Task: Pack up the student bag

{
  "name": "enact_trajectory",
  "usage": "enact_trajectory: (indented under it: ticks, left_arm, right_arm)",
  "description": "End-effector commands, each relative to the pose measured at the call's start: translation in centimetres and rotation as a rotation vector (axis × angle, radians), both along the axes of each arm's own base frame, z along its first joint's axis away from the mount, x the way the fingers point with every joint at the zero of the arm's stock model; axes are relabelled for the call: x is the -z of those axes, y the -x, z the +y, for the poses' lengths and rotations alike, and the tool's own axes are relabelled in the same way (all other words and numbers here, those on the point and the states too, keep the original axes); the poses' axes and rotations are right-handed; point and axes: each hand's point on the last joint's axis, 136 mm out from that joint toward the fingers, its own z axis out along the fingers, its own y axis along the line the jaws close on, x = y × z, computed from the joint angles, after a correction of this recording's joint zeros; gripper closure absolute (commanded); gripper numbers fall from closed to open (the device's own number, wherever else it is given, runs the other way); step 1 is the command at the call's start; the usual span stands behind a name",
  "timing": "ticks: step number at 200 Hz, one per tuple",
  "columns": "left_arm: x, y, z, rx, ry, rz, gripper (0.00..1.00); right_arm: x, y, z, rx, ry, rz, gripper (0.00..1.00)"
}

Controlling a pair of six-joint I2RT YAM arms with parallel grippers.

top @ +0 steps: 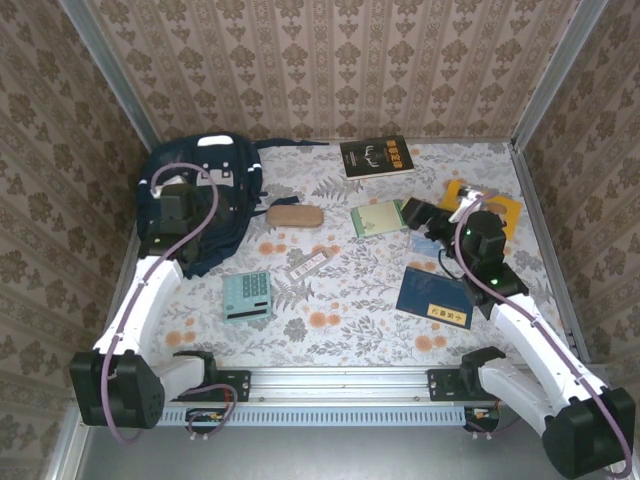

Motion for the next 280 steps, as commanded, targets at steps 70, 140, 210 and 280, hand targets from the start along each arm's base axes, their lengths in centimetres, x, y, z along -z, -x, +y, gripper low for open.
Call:
enact_trajectory:
  ticks: [70, 140, 210, 280]
  left_arm:
    - [11.8, -1.7, -6.7, 0.299, -0.346, 0.48, 0.32]
    - [15.4, -3.7, -4.3, 0.262, -0.532, 0.633, 0.33]
    - [16.6, -4.2, -5.9, 0.33, -0.532, 0.68, 0.9]
    - [14.8, -4.8, -14.1, 0.491, -0.572, 0.598, 1.0]
  right_arm:
    - [1.7, 2.1, 7.8, -0.272, 0.105, 0.079, 0.0]
    - [1.9, 2.4, 8.7, -0.303, 0.124, 0.085, 0.0]
    - [2.7, 2.2, 9.6, -0.327, 0.147, 0.108, 0.0]
    - [3.1, 2.1, 9.7, -0.325, 0.16, 0.125, 0.0]
